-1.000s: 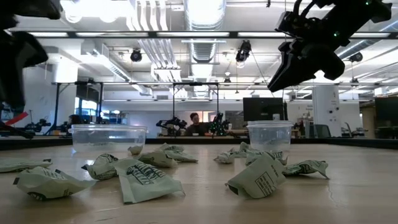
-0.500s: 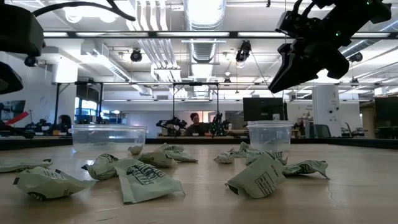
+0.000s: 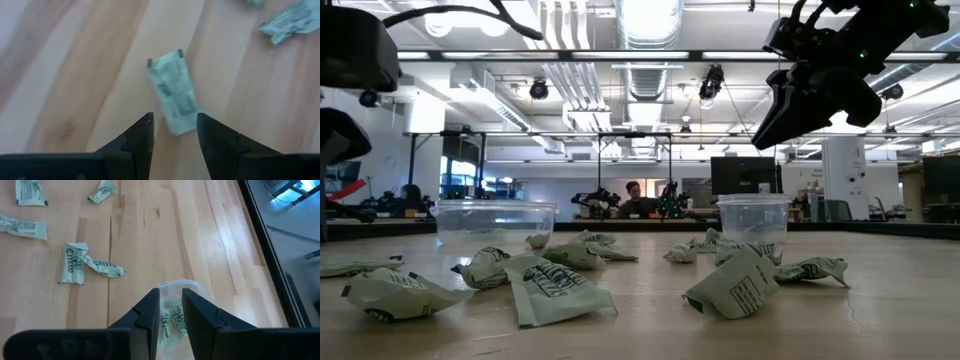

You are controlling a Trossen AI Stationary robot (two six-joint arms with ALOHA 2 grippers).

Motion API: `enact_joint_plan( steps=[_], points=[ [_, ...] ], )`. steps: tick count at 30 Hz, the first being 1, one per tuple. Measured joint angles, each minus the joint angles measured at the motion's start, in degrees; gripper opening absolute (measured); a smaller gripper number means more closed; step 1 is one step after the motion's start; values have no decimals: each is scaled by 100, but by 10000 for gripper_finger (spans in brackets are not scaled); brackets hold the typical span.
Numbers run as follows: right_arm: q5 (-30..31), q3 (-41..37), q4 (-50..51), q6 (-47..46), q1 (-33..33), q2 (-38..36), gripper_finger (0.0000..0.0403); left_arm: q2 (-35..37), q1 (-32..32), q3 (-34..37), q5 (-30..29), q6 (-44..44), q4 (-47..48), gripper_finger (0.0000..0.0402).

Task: Pick and place Stevia / Truvia into bins
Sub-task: Put the light green stevia packet into the left transparent container

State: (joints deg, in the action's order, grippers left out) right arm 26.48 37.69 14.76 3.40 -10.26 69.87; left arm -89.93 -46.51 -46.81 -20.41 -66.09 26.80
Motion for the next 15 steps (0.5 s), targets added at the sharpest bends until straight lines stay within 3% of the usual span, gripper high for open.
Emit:
enact_joint_plan(
  steps=[4,15],
  points=[
    [0,-2,0,0,0,0,72,0,1,285,19,49,-522,132],
    [0,-14,-3,-26,0,0,72,9,-1,510,71,49,-819,132]
  ],
)
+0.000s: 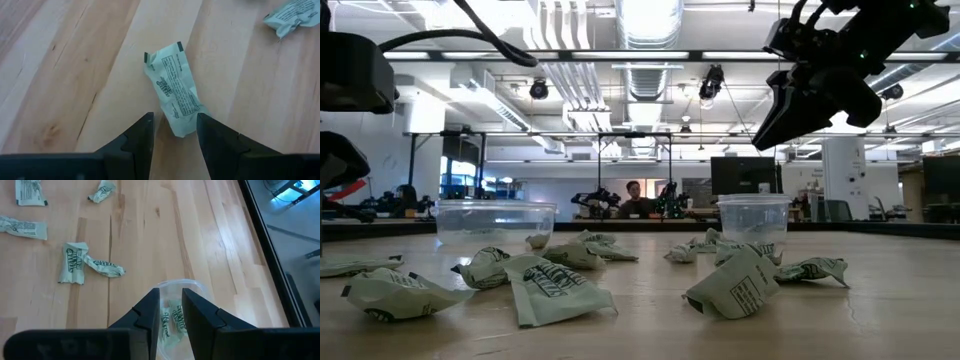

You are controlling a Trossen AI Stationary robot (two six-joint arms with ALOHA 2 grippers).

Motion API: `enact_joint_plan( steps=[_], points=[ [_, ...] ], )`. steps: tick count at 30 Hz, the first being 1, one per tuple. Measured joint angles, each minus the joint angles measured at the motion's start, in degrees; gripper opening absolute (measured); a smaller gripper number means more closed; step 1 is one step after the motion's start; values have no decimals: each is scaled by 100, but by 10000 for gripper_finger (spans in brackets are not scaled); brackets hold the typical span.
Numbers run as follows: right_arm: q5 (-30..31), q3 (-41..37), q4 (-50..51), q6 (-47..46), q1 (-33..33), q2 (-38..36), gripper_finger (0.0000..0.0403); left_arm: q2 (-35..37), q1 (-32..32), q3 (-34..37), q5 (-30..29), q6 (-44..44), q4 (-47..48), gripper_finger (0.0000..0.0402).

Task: Pick and place Stevia / Truvia into bins
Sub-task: Put the light green stevia packet into the left transparent container

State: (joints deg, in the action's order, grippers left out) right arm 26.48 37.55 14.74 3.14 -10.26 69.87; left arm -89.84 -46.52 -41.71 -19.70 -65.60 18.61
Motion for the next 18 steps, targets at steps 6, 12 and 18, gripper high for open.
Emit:
enact_joint_plan(
  steps=[6,12,18],
  points=[
    [0,-16,-1,-9,0,0,72,0,2,9,-4,63,38,80],
    [1,-19,-1,-13,0,0,72,-2,2,13,61,337,-52,6],
    [2,-23,-1,-11,0,0,72,-2,2,-11,7,613,18,2]
  ],
)
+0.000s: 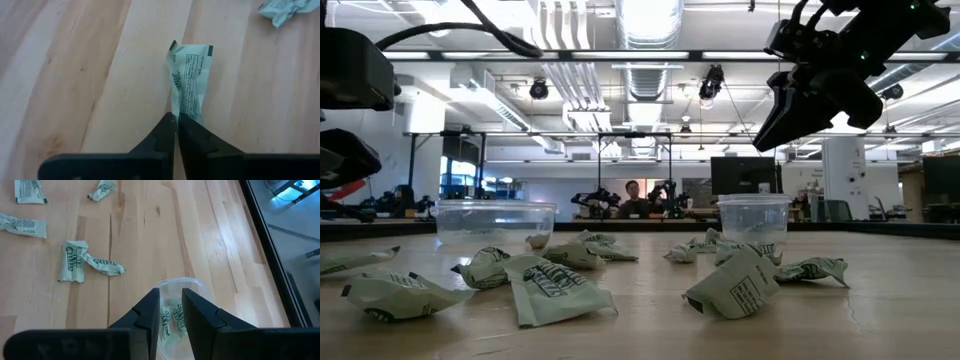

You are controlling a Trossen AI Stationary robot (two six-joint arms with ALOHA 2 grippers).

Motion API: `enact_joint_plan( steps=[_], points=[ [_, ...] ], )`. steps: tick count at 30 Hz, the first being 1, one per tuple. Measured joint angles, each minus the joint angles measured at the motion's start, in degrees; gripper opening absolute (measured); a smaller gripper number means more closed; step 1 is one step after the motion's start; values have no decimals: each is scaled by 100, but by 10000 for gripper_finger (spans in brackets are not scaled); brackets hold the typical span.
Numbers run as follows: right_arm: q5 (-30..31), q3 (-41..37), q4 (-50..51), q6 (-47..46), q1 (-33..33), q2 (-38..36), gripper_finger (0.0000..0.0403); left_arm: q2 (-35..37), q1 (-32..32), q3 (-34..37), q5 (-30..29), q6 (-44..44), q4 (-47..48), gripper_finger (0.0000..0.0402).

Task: Pick and place Stevia / Truvia into bins
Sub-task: Put the light green stevia packet into the left transparent container

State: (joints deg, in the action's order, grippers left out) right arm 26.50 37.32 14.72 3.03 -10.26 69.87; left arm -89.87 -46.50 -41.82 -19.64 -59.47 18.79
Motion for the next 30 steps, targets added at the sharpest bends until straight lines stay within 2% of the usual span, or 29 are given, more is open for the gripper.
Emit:
enact_joint_plan(
  steps=[4,14,22,30],
  points=[
    [-1,0,0,0,0,0,72,-4,14,-188,-412,333,379,1],
    [0,0,0,2,2,0,72,0,486,-692,-1972,1032,1779,1],
    [0,0,-2,2,2,0,72,2,1083,-985,-2154,1094,2801,1],
    [0,-8,-4,2,2,2,72,9,1378,-1119,-2439,1080,3483,1]
  ],
)
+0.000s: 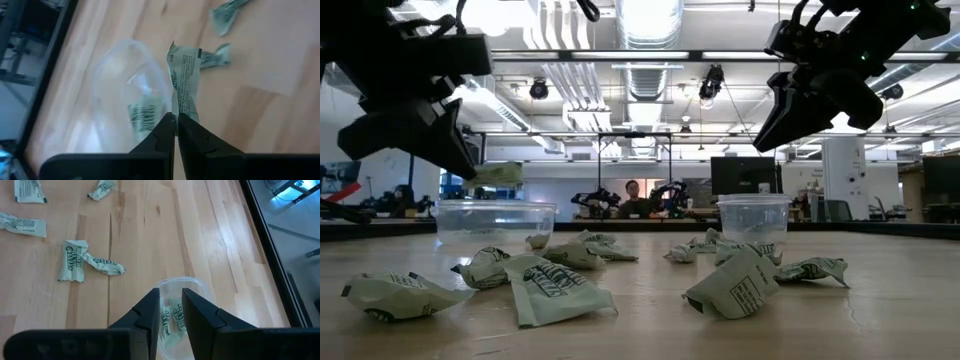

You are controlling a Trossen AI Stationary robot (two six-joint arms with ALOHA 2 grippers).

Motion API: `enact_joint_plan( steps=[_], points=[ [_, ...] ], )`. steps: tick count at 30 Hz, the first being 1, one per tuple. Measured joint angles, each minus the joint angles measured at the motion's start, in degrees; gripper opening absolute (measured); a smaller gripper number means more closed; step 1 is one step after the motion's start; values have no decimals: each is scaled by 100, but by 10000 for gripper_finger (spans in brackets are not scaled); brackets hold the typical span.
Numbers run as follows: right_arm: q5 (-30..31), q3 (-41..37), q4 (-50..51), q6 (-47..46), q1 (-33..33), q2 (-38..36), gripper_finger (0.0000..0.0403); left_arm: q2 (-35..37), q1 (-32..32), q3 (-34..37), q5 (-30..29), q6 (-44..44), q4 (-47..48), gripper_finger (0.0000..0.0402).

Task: Pick and place Stevia / Truvia into bins
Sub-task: Put the light green stevia packet into the left transparent container, then put the light green stevia packet into the right transparent container

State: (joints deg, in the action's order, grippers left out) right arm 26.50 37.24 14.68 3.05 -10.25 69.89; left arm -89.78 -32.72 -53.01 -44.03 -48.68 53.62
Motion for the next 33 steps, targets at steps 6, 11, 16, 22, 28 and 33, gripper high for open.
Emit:
enact_joint_plan(
  steps=[6,11,16,22,28,33],
  points=[
    [0,-8,0,0,1,0,72,0,255,4,-2,-50,401,1],
    [0,-9,0,0,1,0,72,0,506,8,0,-43,569,1],
    [0,-20,-2,-2,0,-2,72,2,724,11,0,-42,813,1],
    [0,-29,-4,-2,0,0,72,2,878,19,2,159,842,3],
    [0,-33,-7,-2,1,0,73,2,877,24,3,303,840,55],
    [-386,-36,-18,-136,1,0,73,2,877,24,4,303,840,111]
  ],
)
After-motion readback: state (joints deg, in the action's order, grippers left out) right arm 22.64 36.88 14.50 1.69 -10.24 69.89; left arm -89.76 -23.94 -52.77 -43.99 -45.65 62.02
